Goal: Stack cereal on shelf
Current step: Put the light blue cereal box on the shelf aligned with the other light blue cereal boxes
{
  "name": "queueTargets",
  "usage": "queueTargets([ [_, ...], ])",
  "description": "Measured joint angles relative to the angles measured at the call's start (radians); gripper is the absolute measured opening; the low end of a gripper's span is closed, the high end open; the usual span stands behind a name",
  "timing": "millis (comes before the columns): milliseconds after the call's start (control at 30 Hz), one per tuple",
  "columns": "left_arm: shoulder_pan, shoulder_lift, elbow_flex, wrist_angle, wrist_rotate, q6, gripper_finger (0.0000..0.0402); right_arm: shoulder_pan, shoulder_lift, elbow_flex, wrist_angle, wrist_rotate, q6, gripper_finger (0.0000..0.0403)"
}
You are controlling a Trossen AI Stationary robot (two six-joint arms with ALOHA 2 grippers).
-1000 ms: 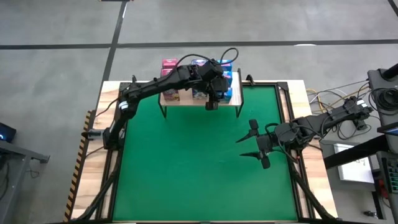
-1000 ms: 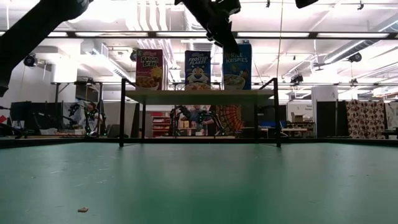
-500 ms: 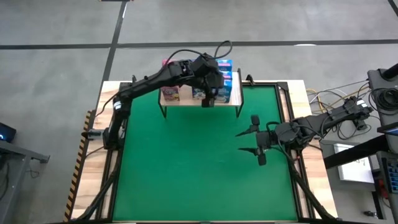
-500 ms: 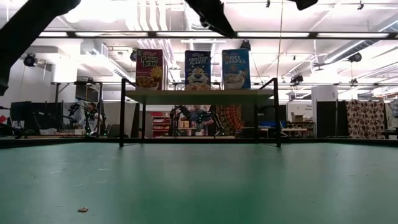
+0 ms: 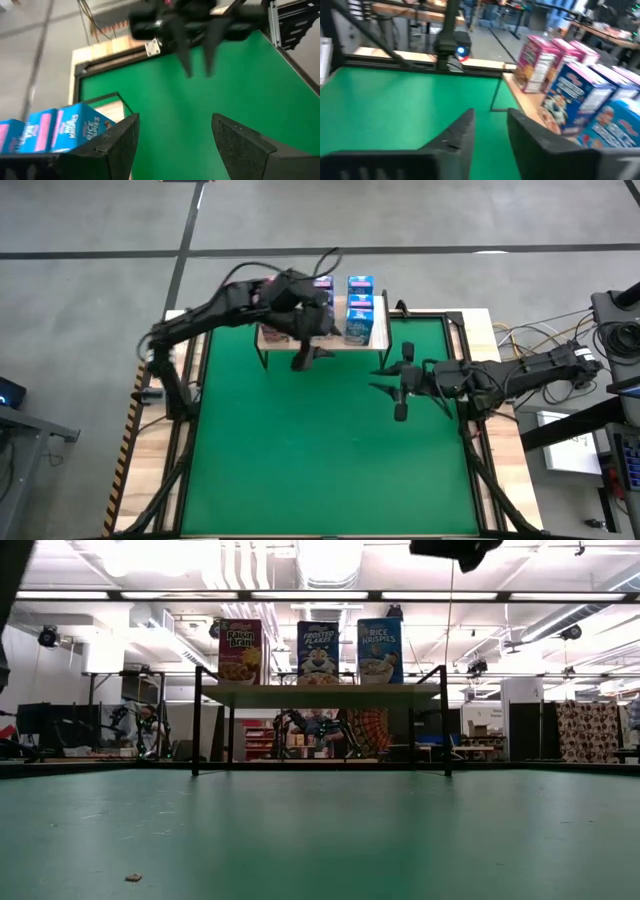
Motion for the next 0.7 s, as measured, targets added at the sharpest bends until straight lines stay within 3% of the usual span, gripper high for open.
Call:
queueTargets([
  [200, -0.058, -0.244, -0.393, 0.262, -0.039, -0.013, 0.0231, -0.090, 0.008, 0.001, -0.001, 0.000, 0.017, 0.0019],
  [433, -0.069, -0.511, -0.859, 0.693, -0.045, -0.077, 0.0231, -0.214, 0.009, 0.036, -0.022, -0.002, 0.052, 0.0009],
  [567, -0.069, -0.615, -1.054, 0.911, -0.080, -0.078, 0.0231, -0.288, 0.033, 0.080, -0.040, -0.026, 0.053, 0.0009],
  [700, -0.068, -0.688, -1.199, 1.047, -0.093, -0.080, 0.0231, -0.370, 0.071, 0.131, -0.037, -0.164, 0.063, 0.0009],
])
